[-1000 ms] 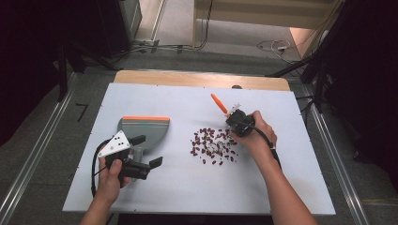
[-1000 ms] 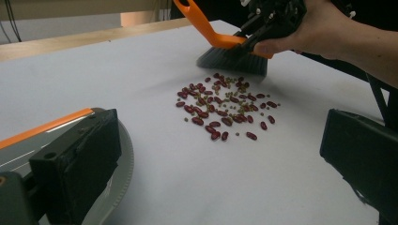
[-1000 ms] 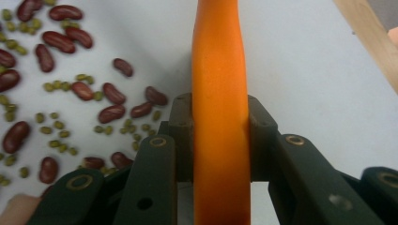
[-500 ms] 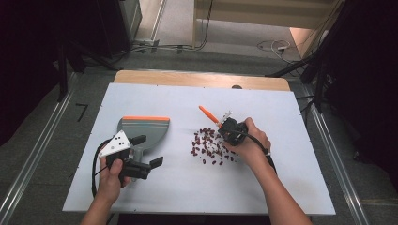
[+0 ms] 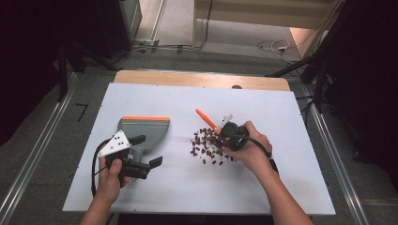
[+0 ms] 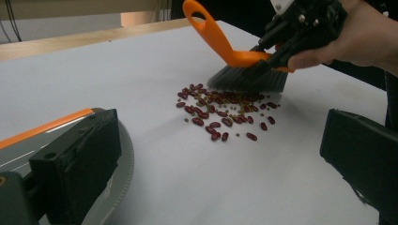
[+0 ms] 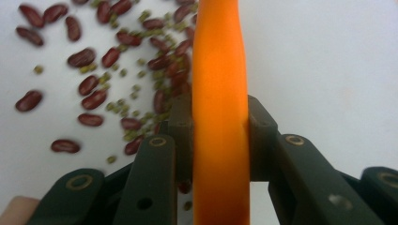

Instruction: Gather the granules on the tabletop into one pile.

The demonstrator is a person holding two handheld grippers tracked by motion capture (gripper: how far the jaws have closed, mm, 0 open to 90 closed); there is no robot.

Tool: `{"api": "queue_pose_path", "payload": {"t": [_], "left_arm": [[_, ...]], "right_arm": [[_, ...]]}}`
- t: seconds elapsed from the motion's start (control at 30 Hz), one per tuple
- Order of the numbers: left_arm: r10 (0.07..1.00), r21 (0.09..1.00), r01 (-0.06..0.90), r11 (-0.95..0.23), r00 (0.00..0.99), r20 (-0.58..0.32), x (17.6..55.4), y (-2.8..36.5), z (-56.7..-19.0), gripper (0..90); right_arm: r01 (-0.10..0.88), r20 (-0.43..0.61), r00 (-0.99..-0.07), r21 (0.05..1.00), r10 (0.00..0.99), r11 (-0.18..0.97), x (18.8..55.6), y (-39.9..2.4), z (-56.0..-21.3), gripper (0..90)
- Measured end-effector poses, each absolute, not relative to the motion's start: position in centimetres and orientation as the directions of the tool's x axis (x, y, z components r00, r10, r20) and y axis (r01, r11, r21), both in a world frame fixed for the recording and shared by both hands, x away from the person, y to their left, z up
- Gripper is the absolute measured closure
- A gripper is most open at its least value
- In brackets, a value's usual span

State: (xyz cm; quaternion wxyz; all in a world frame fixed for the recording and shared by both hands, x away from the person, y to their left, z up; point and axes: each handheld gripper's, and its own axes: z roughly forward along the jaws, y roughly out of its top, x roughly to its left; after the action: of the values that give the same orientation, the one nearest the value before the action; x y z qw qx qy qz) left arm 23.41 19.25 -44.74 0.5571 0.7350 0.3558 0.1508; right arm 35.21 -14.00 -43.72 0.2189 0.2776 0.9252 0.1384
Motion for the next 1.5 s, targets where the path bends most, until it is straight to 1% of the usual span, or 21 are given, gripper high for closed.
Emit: {"api": "queue_pose_path", "payload": {"t": [0.13, 0.17, 0.2, 0.23, 0.3, 0.37, 0.4, 0.43, 0.57, 0.7, 0.77, 0.83, 0.9, 0.97, 1.3, 1.37, 1.5], "left_arm": [[0.691, 0.926, 0.356, -0.122, 0.701, -0.178, 23.5, 19.3, -44.8, 0.0], [0.691, 0.925, 0.358, -0.123, 0.701, -0.179, 23.5, 19.2, -44.8, 0.0], [0.692, 0.924, 0.361, -0.124, 0.699, -0.18, 23.5, 19.2, -44.9, 0.0], [0.692, 0.924, 0.361, -0.123, 0.699, -0.181, 23.5, 19.2, -44.9, 0.0], [0.693, 0.924, 0.361, -0.123, 0.698, -0.181, 23.5, 19.3, -44.9, 0.0], [0.692, 0.926, 0.36, -0.117, 0.698, -0.184, 23.5, 19.3, -44.9, 0.0], [0.694, 0.925, 0.361, -0.117, 0.696, -0.184, 23.5, 19.4, -44.9, 0.0], [0.695, 0.924, 0.362, -0.119, 0.696, -0.183, 23.5, 19.4, -44.9, 0.0], [0.695, 0.925, 0.364, -0.11, 0.694, -0.191, 23.5, 19.7, -44.9, 0.0], [0.693, 0.926, 0.365, -0.101, 0.693, -0.198, 23.5, 19.8, -44.9, 0.0], [0.694, 0.925, 0.367, -0.099, 0.691, -0.2, 23.6, 19.9, -44.9, 0.0], [0.693, 0.925, 0.368, -0.094, 0.692, -0.205, 23.6, 19.8, -44.9, 0.0], [0.69, 0.926, 0.366, -0.094, 0.694, -0.204, 23.5, 19.7, -44.8, 0.0], [0.69, 0.926, 0.366, -0.094, 0.695, -0.205, 23.5, 19.7, -44.8, 0.0], [0.689, 0.924, 0.365, -0.111, 0.699, -0.193, 23.5, 19.3, -44.9, 0.0], [0.688, 0.924, 0.365, -0.117, 0.701, -0.19, 23.5, 19.2, -44.9, 0.0], [0.687, 0.923, 0.365, -0.119, 0.702, -0.188, 23.5, 19.2, -44.9, 0.0]], "right_arm": [[0.426, -0.356, -0.745, 0.397, 0.565, 0.813, 36.1, -13.9, -42.7, 68.7], [0.369, -0.387, -0.76, 0.404, 0.522, 0.837, 36.8, -13.3, -42.2, 68.7], [0.342, -0.409, -0.763, 0.402, 0.501, 0.849, 37.1, -12.9, -42.0, 68.7], [0.342, -0.409, -0.763, 0.402, 0.501, 0.849, 37.1, -12.9, -42.0, 68.7], [0.275, -0.441, -0.78, 0.397, 0.445, 0.876, 38.2, -12.1, -42.0, 68.7], [0.255, -0.447, -0.783, 0.404, 0.433, 0.879, 39.4, -11.3, -42.2, 68.7], [0.219, -0.456, -0.795, 0.399, 0.4, 0.891, 40.0, -11.1, -42.4, 68.7], [0.155, -0.496, -0.796, 0.388, 0.348, 0.908, 40.5, -10.8, -42.8, 68.7], [0.113, -0.502, -0.816, 0.348, 0.286, 0.931, 41.4, -9.6, -44.1, 68.7], [0.07, -0.473, -0.853, 0.312, 0.219, 0.947, 40.7, -8.6, -45.2, 68.7], [0.054, -0.487, -0.852, 0.282, 0.191, 0.958, 40.1, -8.2, -45.4, 68.6], [0.034, -0.475, -0.865, 0.271, 0.164, 0.962, 39.5, -8.1, -45.5, 68.5], [0.011, -0.451, -0.881, 0.288, 0.145, 0.958, 38.7, -8.5, -45.5, 68.5], [0.011, -0.445, -0.883, 0.293, 0.146, 0.956, 38.3, -8.6, -45.5, 68.5], [-0.062, -0.449, -0.89, 0.292, 0.08, 0.954, 35.2, -9.6, -45.8, 68.4], [-0.081, -0.449, -0.891, 0.285, 0.059, 0.955, 34.9, -9.7, -45.7, 68.4], [-0.092, -0.444, -0.895, 0.291, 0.049, 0.952, 34.3, -10.1, -45.6, 68.4]]}}
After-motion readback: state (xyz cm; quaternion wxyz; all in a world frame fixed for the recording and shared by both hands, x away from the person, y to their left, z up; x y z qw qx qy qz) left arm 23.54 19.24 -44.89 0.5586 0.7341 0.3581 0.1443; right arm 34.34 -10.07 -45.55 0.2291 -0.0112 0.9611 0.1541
